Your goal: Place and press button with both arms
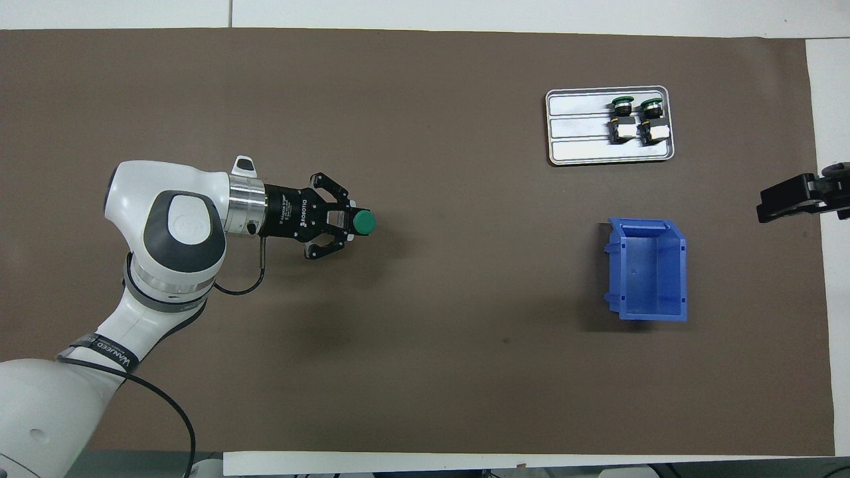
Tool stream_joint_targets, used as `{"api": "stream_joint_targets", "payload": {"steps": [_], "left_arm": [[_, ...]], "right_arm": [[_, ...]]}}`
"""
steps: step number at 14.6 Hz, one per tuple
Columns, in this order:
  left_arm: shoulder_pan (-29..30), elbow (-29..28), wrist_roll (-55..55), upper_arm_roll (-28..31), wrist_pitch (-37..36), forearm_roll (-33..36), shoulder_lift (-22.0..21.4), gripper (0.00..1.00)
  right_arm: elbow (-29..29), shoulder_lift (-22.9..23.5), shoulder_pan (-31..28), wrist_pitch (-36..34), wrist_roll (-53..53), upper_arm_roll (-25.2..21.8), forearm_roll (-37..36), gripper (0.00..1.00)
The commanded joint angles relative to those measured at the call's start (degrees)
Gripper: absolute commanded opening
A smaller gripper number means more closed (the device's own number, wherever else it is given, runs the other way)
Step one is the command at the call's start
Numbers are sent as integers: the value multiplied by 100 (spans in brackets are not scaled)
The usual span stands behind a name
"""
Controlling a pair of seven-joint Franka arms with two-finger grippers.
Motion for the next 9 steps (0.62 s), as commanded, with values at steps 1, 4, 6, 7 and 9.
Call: {"api": "stream_joint_targets", "payload": {"steps": [1,4,6,7,9], "left_arm": [[-77,-257,113,12,67,-348,-90,2],[-34,-248,140,3,-11,-733,50,0],[-43,-344,524,3,-47,-1164,95,0],[-43,-414,822,3,-56,-1332,68,0],[-25,-528,1062,3,-152,-1814,112,0]], "right_arm": [[-19,-53,-53,-62,-113,21,48,99],[-19,-53,-53,-62,-113,30,48,99],[-19,-53,-53,-62,-113,21,48,99],[-19,-53,-53,-62,-113,21,48,99],[-19,-53,-53,-62,-113,21,48,99]]}}
